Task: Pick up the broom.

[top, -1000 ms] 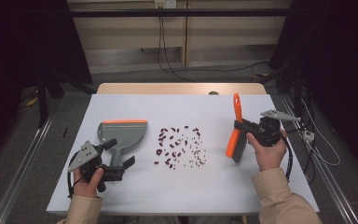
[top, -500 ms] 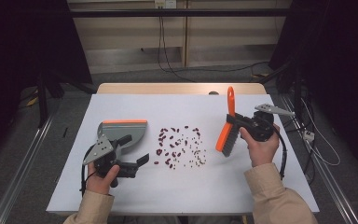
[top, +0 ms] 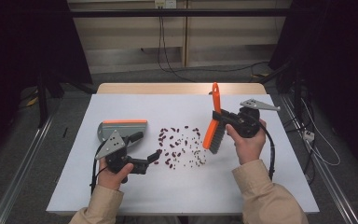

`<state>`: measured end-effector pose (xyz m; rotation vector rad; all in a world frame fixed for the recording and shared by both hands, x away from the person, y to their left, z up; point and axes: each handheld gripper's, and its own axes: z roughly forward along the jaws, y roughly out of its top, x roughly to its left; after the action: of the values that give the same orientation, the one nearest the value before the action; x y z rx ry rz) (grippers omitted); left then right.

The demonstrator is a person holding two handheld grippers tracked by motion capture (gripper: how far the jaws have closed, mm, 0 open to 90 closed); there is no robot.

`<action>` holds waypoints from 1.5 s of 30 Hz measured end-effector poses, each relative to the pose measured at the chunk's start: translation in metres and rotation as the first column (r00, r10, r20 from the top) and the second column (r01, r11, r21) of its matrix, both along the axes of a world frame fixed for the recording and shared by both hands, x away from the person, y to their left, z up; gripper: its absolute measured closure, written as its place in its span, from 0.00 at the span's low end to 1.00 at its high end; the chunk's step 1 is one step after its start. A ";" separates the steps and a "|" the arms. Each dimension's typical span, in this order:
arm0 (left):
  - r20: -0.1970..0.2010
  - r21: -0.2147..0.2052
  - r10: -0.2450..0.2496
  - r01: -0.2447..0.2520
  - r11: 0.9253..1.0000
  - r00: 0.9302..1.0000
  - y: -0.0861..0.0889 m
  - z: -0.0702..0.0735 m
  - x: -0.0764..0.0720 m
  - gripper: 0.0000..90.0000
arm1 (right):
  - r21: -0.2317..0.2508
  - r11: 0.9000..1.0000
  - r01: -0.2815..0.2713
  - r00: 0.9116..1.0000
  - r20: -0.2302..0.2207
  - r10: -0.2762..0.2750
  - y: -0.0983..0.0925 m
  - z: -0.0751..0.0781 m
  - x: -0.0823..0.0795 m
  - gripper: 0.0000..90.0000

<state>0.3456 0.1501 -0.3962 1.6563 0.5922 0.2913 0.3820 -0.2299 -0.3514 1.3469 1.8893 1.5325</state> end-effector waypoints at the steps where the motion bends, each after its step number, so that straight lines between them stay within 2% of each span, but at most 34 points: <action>1: -0.001 0.001 -0.006 0.006 1.000 1.000 -0.001 0.000 0.001 0.05 | 0.000 1.000 0.000 1.000 0.000 0.000 0.000 0.000 0.000 0.79; 8: -0.011 0.006 -0.018 0.018 1.000 1.000 -0.012 0.001 0.006 0.06 | -0.002 0.999 -0.042 0.999 0.012 0.042 0.028 0.004 0.003 0.79; 15: -0.032 0.020 -0.033 0.033 0.999 0.999 -0.026 0.001 0.010 0.07 | -0.003 0.997 -0.073 0.997 0.019 0.073 0.046 0.007 0.005 0.79; 24: -0.079 0.032 -0.042 0.045 0.998 0.996 -0.040 -0.004 0.013 0.13 | -0.006 0.994 -0.111 0.993 0.028 0.111 0.070 0.007 0.005 0.79; 27: -0.098 0.037 -0.049 0.052 0.998 0.994 -0.045 -0.005 0.014 0.23 | -0.011 0.992 -0.128 0.991 0.025 0.128 0.080 0.007 0.004 0.79; 28: -0.104 0.035 -0.047 0.051 0.998 0.993 -0.047 -0.006 0.014 0.23 | -0.011 0.992 -0.128 0.991 0.025 0.128 0.080 0.007 0.004 0.79; 29: -0.113 0.038 -0.046 0.050 0.998 0.993 -0.049 -0.007 0.014 0.27 | -0.034 0.990 -0.137 0.990 0.033 0.138 0.085 0.007 0.003 0.79; 30: -0.118 0.047 -0.052 0.058 0.997 0.992 -0.050 -0.007 0.015 0.27 | -0.034 0.990 -0.137 0.990 0.033 0.138 0.085 0.007 0.003 0.79; 33: -0.143 0.060 -0.046 0.055 0.997 0.989 -0.055 -0.010 0.016 0.36 | -0.042 0.988 -0.146 0.988 0.036 0.147 0.092 0.007 0.002 0.79; 38: -0.189 0.085 -0.039 0.056 0.995 0.981 -0.059 -0.015 0.017 0.59 | -0.046 0.986 -0.162 0.985 0.053 0.165 0.102 0.008 0.000 0.79; 41: -0.205 0.081 -0.037 0.055 0.995 0.978 -0.060 -0.016 0.016 0.64 | -0.028 0.984 -0.176 0.983 0.050 0.177 0.104 0.009 0.000 0.79; 42: -0.207 0.077 -0.038 0.056 0.995 0.978 -0.060 -0.016 0.016 0.75 | -0.031 0.984 -0.176 0.983 0.053 0.178 0.107 0.010 -0.001 0.79; 45: -0.209 0.102 0.007 0.015 0.995 0.978 -0.058 -0.014 0.015 0.77 | -0.039 0.982 -0.184 0.981 0.056 0.186 0.109 0.012 -0.002 0.79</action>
<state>0.3603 0.0919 -0.4104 1.8009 0.7416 0.1474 0.3802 -0.1210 -0.3397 1.1251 2.0424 1.6012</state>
